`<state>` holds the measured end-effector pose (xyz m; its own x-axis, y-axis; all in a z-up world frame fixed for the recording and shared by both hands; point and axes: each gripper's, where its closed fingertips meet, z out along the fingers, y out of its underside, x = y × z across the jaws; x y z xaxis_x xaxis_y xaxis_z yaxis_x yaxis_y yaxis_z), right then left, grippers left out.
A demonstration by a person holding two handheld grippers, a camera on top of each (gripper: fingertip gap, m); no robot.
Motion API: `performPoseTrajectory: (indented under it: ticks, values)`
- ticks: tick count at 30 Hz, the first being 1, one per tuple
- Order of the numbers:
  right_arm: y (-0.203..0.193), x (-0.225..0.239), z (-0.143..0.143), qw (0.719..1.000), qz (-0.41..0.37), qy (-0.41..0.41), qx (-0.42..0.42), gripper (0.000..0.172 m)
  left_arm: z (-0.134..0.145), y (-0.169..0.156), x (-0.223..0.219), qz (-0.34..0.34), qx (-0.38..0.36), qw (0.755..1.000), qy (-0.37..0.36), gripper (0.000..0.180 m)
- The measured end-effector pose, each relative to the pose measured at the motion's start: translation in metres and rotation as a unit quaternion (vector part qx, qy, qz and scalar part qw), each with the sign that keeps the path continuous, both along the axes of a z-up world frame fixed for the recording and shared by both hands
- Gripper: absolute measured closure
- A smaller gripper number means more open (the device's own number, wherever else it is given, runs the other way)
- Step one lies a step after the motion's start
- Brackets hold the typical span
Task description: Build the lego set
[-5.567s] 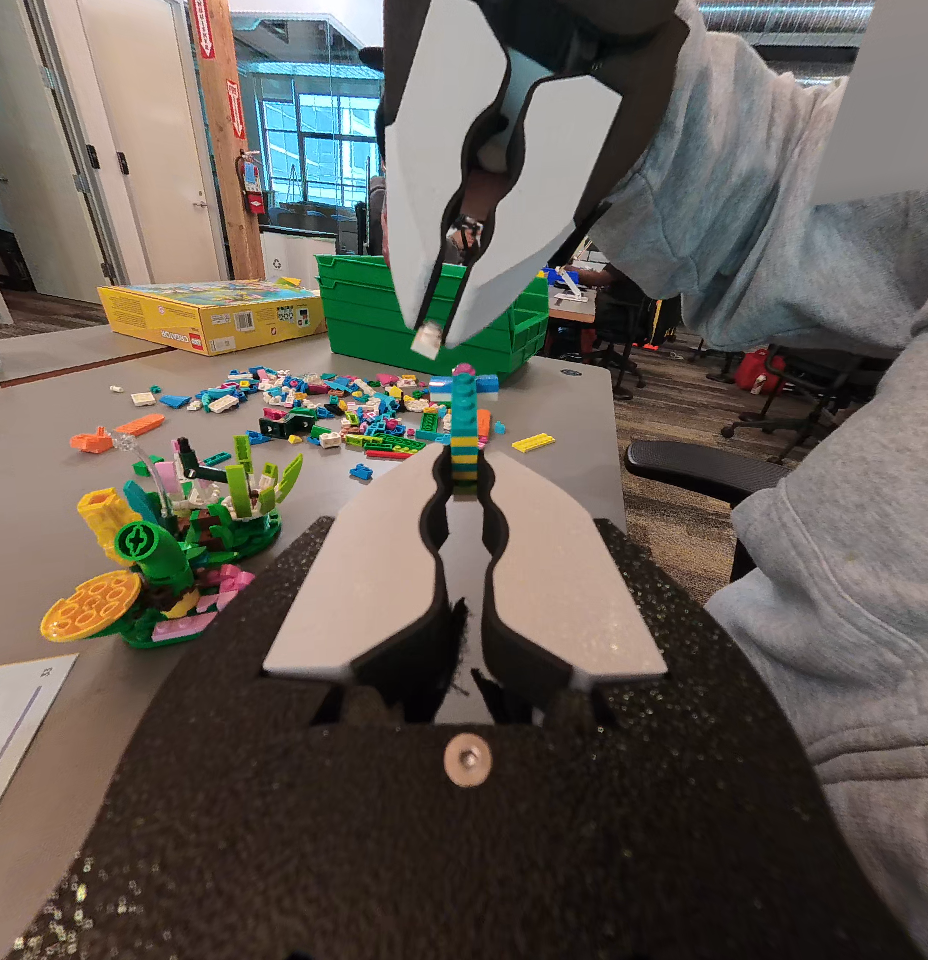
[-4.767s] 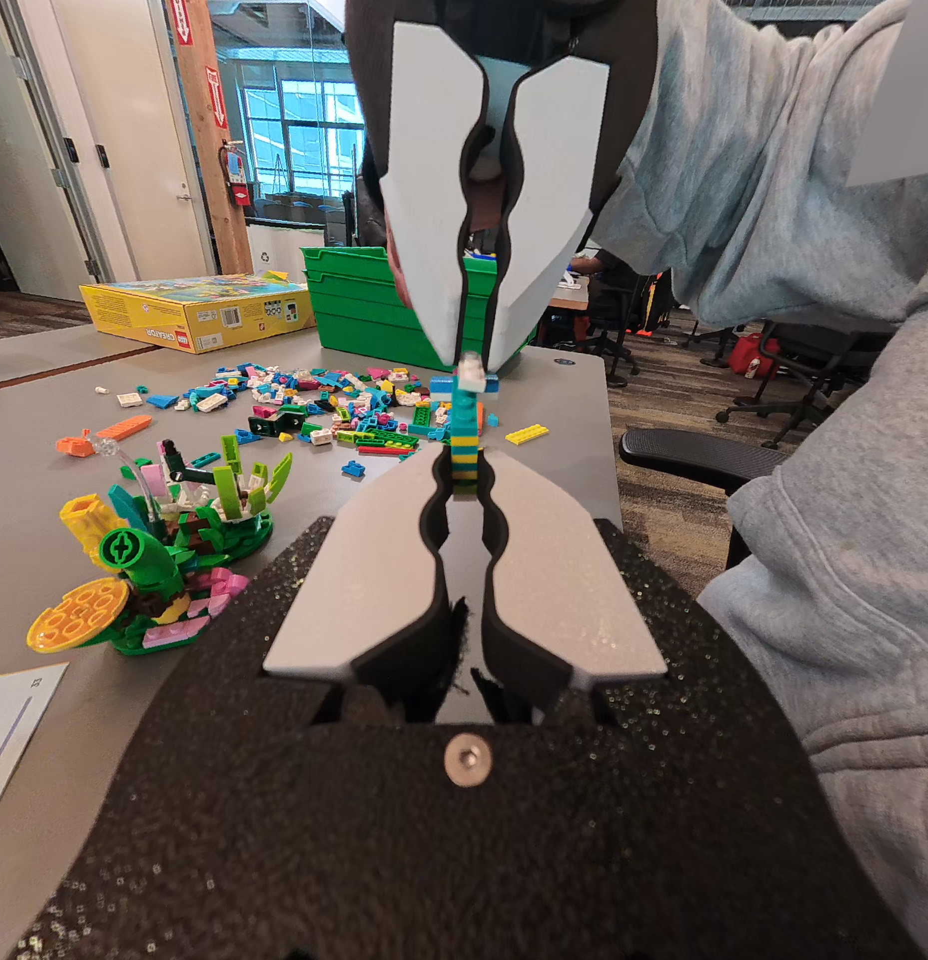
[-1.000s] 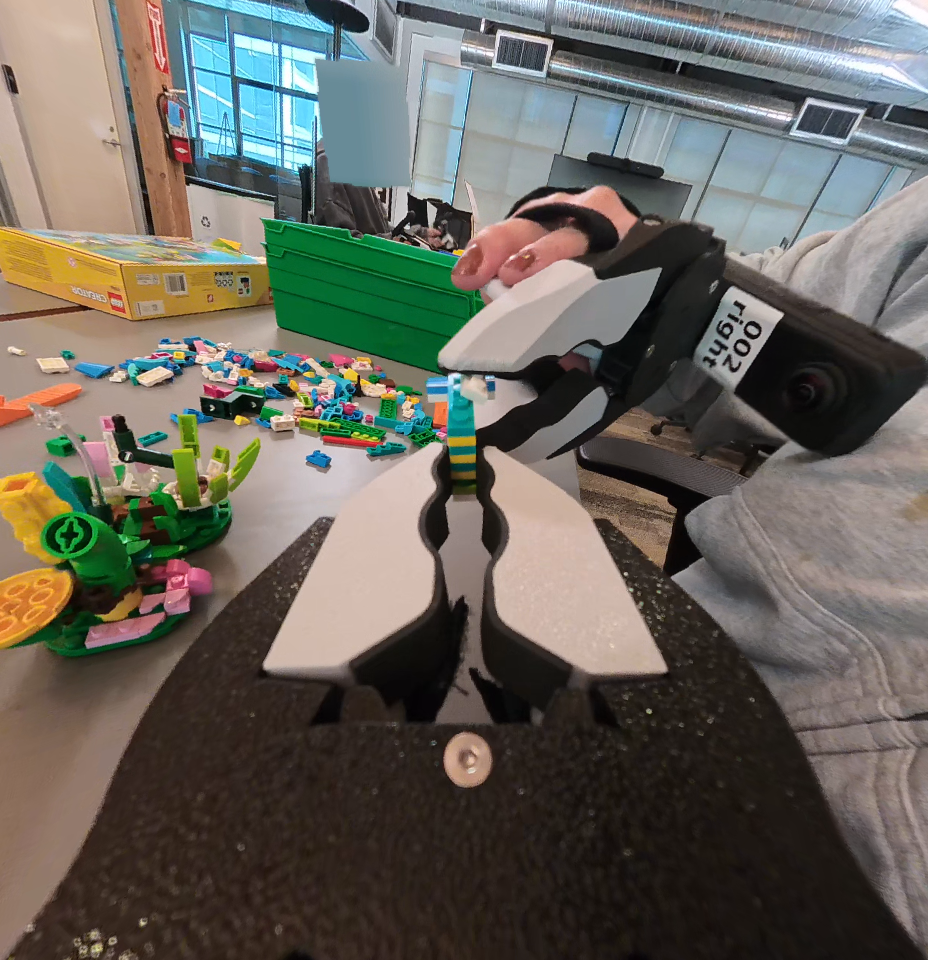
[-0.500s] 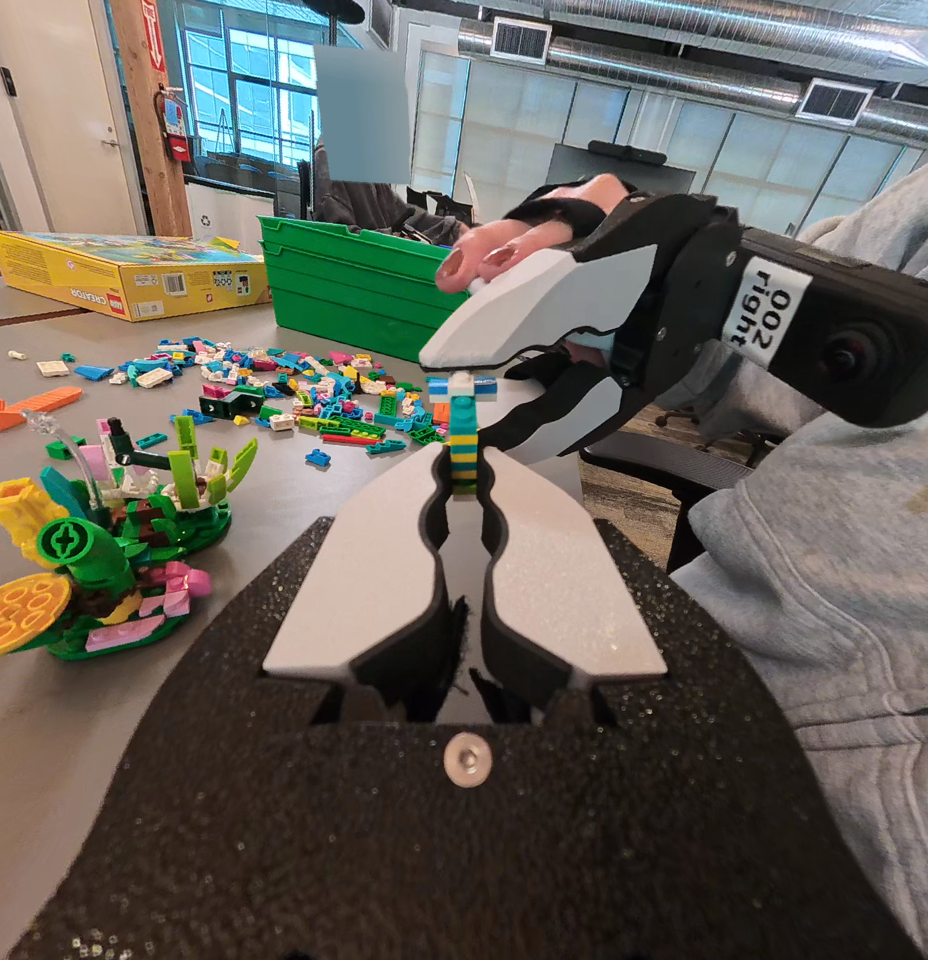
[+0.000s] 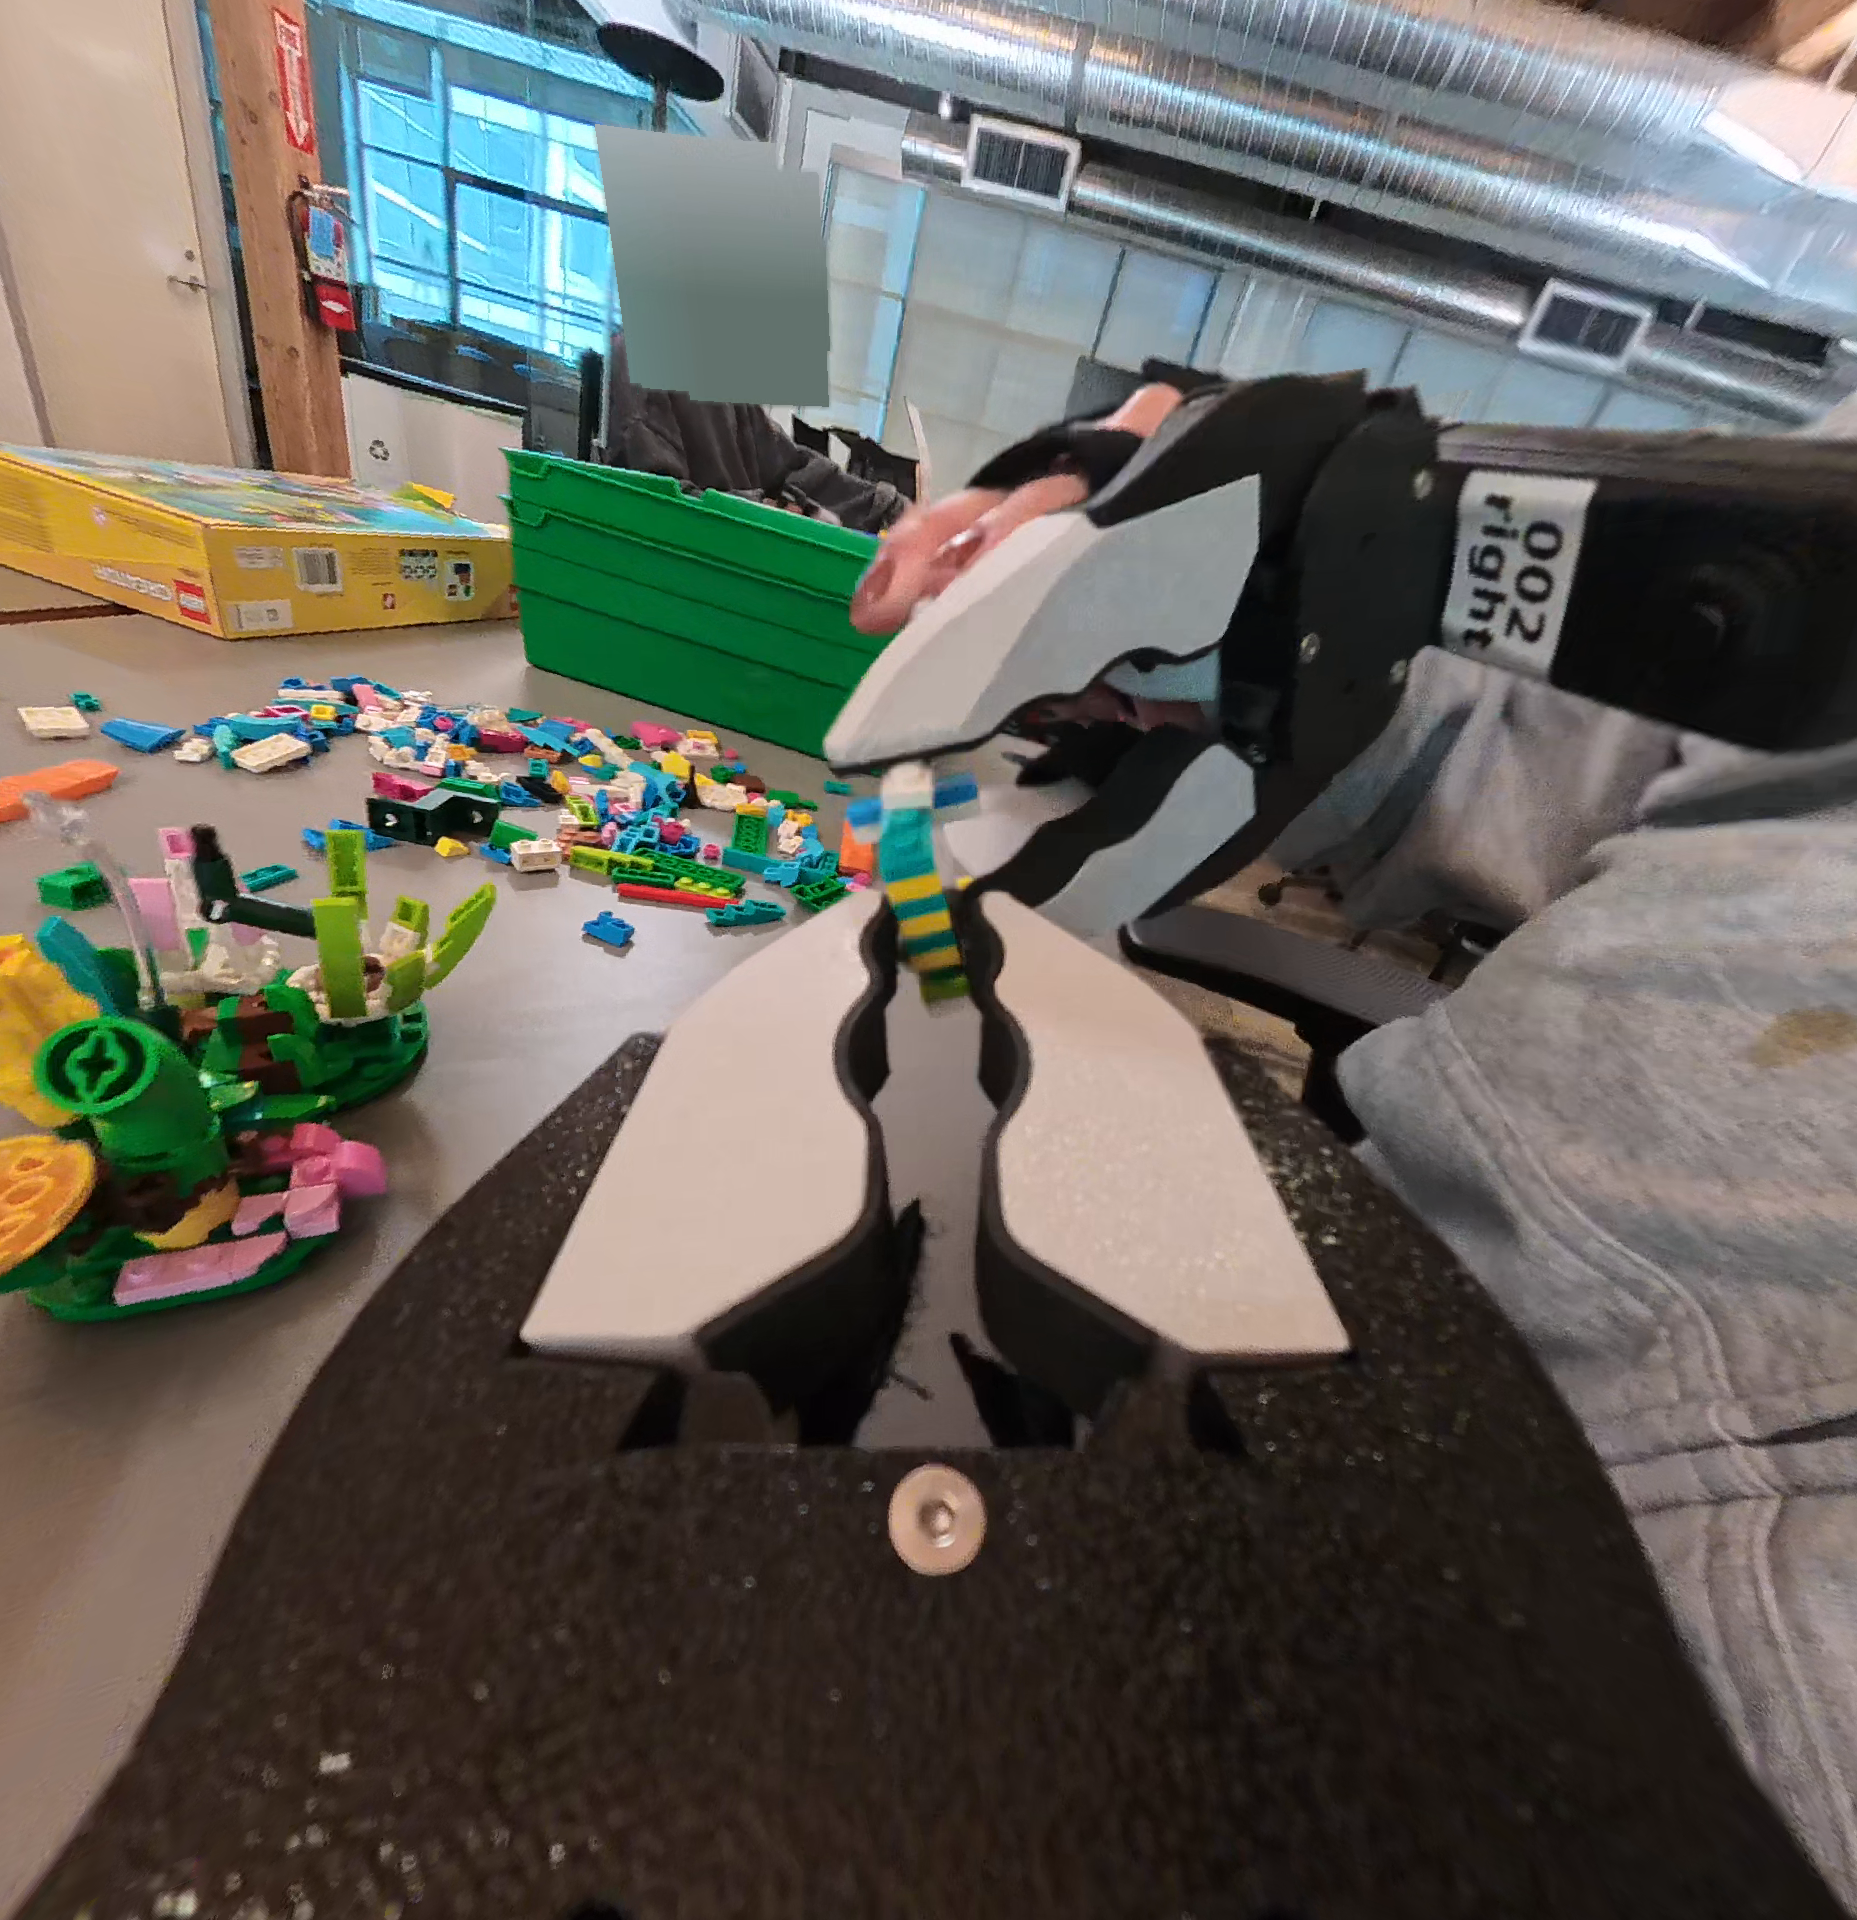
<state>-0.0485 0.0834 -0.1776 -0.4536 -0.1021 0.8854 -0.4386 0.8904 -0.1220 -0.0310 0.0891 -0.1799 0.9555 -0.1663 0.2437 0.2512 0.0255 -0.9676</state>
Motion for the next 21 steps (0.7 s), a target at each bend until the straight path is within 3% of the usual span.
performPoseTrajectory:
  ticks: [2, 10, 17, 21]
  values:
    - [-0.003, 0.002, -0.003, 0.997, -0.006, -0.062, -0.05, 0.137, -0.001, 0.001, -0.003, 0.011, -0.004, 1.0, -0.012, 0.158]
    - [-0.003, -0.001, -0.012, 0.981, -0.022, -0.155, -0.111, 0.137, -0.006, 0.004, -0.001, -0.026, -0.023, 0.996, -0.087, 0.164]
    - [-0.003, -0.001, -0.014, 0.975, -0.041, -0.19, -0.11, 0.136, -0.005, 0.003, 0.001, -0.018, -0.018, 0.997, -0.068, 0.172]
    - [-0.002, -0.004, -0.014, 0.982, -0.047, -0.157, -0.094, 0.136, -0.006, 0.004, -0.002, -0.017, -0.021, 0.996, -0.082, 0.172]
